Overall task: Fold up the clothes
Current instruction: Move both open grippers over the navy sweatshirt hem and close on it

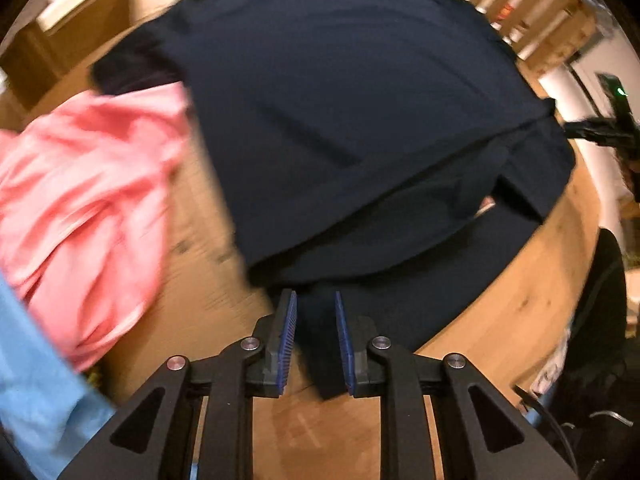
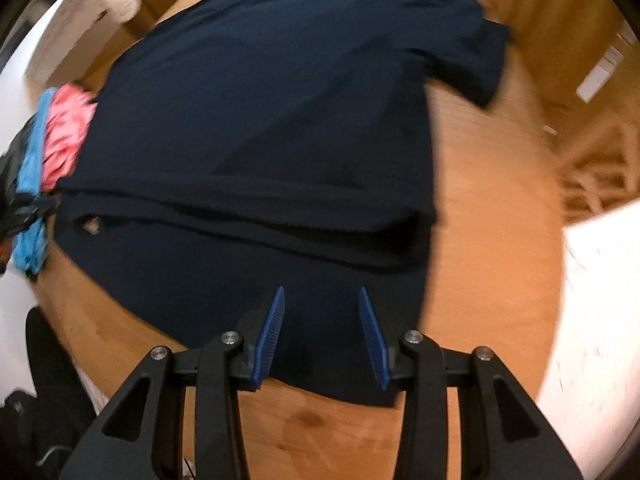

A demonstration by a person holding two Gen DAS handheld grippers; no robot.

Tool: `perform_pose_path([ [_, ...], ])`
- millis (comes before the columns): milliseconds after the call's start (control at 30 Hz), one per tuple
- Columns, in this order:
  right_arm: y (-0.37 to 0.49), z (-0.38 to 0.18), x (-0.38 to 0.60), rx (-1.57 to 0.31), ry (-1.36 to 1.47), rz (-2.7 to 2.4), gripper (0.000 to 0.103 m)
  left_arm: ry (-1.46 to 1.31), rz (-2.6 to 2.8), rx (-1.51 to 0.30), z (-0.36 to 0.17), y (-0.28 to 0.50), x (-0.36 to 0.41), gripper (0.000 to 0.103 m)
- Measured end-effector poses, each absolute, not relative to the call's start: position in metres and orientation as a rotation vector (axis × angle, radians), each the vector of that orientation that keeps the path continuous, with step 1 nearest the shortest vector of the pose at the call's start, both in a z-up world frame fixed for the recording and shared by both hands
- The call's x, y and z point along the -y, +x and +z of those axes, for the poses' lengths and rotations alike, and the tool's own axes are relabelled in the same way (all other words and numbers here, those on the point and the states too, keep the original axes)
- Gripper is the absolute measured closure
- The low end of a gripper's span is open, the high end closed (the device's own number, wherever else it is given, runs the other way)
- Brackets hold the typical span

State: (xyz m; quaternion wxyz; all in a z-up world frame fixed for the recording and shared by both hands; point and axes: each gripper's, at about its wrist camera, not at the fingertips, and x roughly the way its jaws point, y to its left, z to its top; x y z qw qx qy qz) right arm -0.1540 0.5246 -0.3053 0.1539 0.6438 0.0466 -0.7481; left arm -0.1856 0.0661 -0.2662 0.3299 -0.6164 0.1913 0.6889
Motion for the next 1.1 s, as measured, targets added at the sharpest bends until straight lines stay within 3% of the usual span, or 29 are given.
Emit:
perform_pose_path([
  [167, -0.179, -0.327, -0.505, -0.277, 1.898, -2.072, 0.065, -1.625, 1.860, -0.555, -0.276, -0.218, -0.074, 0.084],
  [333, -0.216, -0.288, -0.541, -0.160, 1.801, -2.412, 0.065, -1.553, 2.206, -0.418, -0.240, -0.265, -0.039, 0.084],
  [433, -0.213, -0.285, -0.529, -0.316, 1.793, -2.357, 0.064, -1.530, 2.163, -0.464, -0.236, -0.259, -0.037, 0.083],
  [767, -0.207, -0.326, -0.478, -0.196, 1.787, -2.090, 0.064, -1.542, 1.720, -0.521, -0.310, -0.198, -0.112, 0.081],
  [867, -0.223, -0.324, -0.489, -0.405, 1.823, -2.285, 0.064, -1.537, 1.910, -0.618, -0.313, -0.220, -0.107, 0.083],
  [1000, -0.217, -0.303, -0.527, -0.249, 1.801, -2.358, 0.063, -1.521, 2.060, -0.487, -0.294, -0.236, -0.065, 0.082],
  [1100, -0.204, -0.298, -0.549, -0.259, 1.819, -2.403, 0.059, -1.557, 2.059, -0.516, -0.293, -0.231, -0.047, 0.082],
])
